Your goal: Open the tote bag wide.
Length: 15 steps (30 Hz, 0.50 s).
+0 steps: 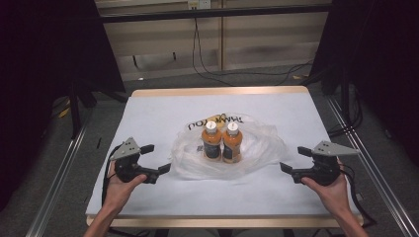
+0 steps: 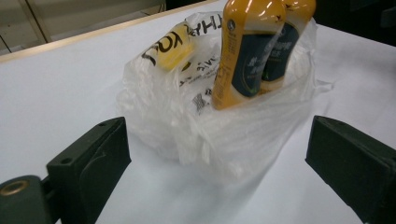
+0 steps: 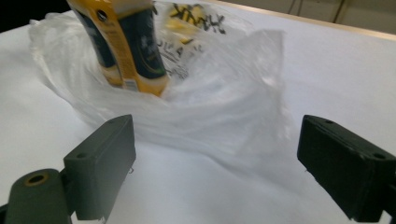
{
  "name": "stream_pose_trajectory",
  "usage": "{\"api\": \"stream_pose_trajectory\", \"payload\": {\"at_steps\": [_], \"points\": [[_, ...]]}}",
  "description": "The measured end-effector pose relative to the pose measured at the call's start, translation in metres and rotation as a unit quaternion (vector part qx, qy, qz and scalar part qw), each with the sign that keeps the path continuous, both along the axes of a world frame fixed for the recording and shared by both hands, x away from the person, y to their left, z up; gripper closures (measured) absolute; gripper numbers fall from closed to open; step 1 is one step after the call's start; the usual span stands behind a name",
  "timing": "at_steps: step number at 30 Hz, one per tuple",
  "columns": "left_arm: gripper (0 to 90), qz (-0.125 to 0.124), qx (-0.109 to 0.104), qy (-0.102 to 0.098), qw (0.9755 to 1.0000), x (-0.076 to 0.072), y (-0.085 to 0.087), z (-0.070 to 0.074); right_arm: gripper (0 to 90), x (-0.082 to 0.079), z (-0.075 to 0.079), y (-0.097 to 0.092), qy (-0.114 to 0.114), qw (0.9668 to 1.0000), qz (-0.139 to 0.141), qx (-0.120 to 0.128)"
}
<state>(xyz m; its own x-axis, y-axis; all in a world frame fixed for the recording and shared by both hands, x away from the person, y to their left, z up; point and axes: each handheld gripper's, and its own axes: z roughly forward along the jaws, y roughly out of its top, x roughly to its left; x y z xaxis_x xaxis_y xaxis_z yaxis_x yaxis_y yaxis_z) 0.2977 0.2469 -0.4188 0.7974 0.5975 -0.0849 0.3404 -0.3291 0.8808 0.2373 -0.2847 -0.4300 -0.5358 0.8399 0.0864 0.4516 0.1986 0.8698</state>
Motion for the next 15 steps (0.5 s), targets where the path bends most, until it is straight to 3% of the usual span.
{"api": "stream_pose_trajectory", "payload": {"at_steps": [4,8,9,11,15], "points": [[3.8,0.012,-0.003,0.002,0.9999,-0.017,0.013,-0.007,9.1,-0.014,-0.008,-0.014,0.000,0.9990,-0.040,0.019],[3.5,0.024,-0.011,0.008,0.9996,-0.031,0.023,-0.014,9.1,-0.030,-0.013,-0.021,0.004,0.9981,-0.061,0.013],[3.6,0.030,-0.009,0.011,0.9995,-0.034,0.026,-0.017,9.1,-0.034,-0.014,-0.021,0.005,0.9980,-0.063,-0.001],[3.5,0.041,-0.012,0.015,0.9990,-0.041,0.031,-0.022,9.1,-0.041,-0.013,-0.023,0.001,0.9980,-0.063,0.006],[3.7,0.055,-0.004,0.019,0.9983,-0.048,0.037,-0.034,7.5,-0.052,-0.006,-0.032,-0.027,0.9953,-0.088,0.030]]}}
